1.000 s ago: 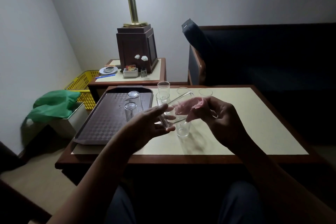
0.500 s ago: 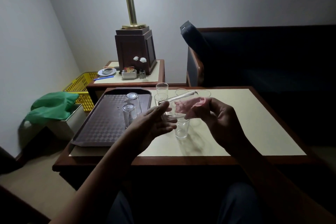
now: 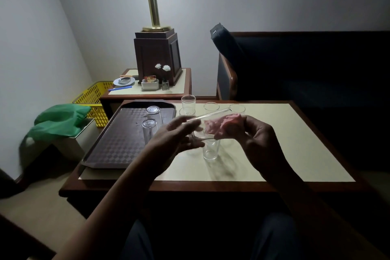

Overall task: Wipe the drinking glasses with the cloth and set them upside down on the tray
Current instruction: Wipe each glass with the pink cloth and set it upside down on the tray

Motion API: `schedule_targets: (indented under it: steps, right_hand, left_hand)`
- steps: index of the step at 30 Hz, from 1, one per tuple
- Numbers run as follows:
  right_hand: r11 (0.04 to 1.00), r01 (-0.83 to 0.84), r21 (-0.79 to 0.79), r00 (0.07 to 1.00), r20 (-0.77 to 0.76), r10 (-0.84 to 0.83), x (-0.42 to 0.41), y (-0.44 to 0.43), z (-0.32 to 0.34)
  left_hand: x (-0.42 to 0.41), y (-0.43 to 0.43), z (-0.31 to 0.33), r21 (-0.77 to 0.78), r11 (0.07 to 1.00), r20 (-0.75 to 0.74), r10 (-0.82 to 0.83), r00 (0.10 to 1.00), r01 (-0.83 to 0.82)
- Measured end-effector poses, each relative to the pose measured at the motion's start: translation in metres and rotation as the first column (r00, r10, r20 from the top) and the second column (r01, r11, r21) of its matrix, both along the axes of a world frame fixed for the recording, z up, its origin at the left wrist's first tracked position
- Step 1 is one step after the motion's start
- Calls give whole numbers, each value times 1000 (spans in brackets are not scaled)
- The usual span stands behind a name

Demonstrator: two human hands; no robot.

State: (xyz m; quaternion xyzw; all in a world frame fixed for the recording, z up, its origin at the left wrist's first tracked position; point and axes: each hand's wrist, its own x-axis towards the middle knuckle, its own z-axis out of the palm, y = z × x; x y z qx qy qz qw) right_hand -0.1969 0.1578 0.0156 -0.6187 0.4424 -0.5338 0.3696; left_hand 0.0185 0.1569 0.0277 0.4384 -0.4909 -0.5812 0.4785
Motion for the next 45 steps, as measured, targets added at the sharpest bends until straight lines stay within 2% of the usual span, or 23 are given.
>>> schedule_targets:
  steps: [2, 3, 5, 7, 8, 9, 11, 13, 16, 18, 20, 22, 24, 26, 29, 30, 32, 34, 35, 37, 41, 43, 45]
  right_hand:
    - [993, -55, 109, 996, 77, 47, -3, -5, -1]
    - [986, -73, 152, 990, 133, 53, -3, -5, -1]
    - [984, -75, 165, 980, 193, 42, -2, -6, 0]
    - [994, -43, 101, 986, 164, 26, 0, -4, 0]
    - [998, -34, 56, 992, 123, 27, 0, -4, -1]
    - [999, -36, 21, 997, 73, 35, 0, -2, -2]
    - [998, -60, -2, 998, 7, 60, 2, -1, -3]
    - [997, -79, 15, 997, 28, 78, 4, 0, -3]
    - [991, -73, 109, 984, 167, 54, 2, -3, -3]
    - [983, -91, 159, 973, 223, 54, 1, -4, -3]
    - [993, -39, 110, 986, 165, 20, 3, -1, -1]
    - [1000, 9, -9, 999, 46, -9, 3, 2, -1]
    - [998, -7, -65, 999, -42, 5, 4, 3, -4]
    - [998, -40, -45, 998, -48, 38, 2, 1, -8]
    - [995, -65, 71, 992, 114, 56, 2, -1, -7]
    - [991, -73, 112, 983, 177, 53, 2, -2, -7]
    - [989, -70, 130, 978, 204, 43, 2, -1, -5]
    - [998, -36, 47, 993, 114, 30, 1, -3, -6]
    - [999, -44, -4, 997, 69, 44, 2, -1, -5]
    - [994, -108, -4, 994, 29, 108, -1, 0, 1]
    - [892, -382, 242, 922, 32, 386, -19, -3, 14]
    - [947, -261, 190, 943, -160, 292, -23, -6, 11]
    - [999, -11, -46, 932, -363, -6, -21, -4, 8]
  left_hand:
    - [6, -2, -1, -361, 932, 288, 110, 951, 1]
    - [8, -2, -1, -454, 891, 401, 168, 901, 36]
    - [11, -5, -8, -476, 879, 433, 193, 880, 42]
    - [10, -1, -7, -253, 967, 231, 41, 972, 19]
    - [9, 1, -4, -34, 996, 39, -75, 996, 77]
    - [8, 2, -3, 138, 981, -95, -122, 988, 134]
    - [10, -1, -5, 261, 957, -186, -77, 979, 125]
    - [9, -1, -8, 107, 992, -123, -54, 991, 67]
    - [16, -4, -13, -249, 967, 215, -8, 977, 63]
    - [19, -5, -20, -266, 961, 243, -7, 970, 74]
    - [14, 0, -15, -137, 987, 43, -79, 996, 84]
    - [13, 0, -13, 158, 975, -185, -128, 974, 158]
    - [12, -3, -10, 281, 948, -214, -87, 973, 147]
    - [11, -3, -12, 171, 981, -122, -71, 990, 91]
    - [15, -2, -14, -231, 973, 254, 31, 967, 30]
    - [15, -2, -16, -289, 956, 321, 55, 946, 42]
    - [14, 0, -18, -207, 978, 175, 32, 984, 5]
    - [11, -1, -20, 35, 999, -119, -32, 992, 36]
    - [11, -2, -20, 107, 992, -195, -42, 980, 64]
    - [14, -4, -22, 131, 990, -213, -30, 977, 59]
    - [25, -9, -24, 139, 990, -200, 20, 980, 8]
    - [30, -9, -24, 137, 990, -210, -4, 978, 34]
    - [29, -5, -24, 117, 991, -218, -45, 975, 71]
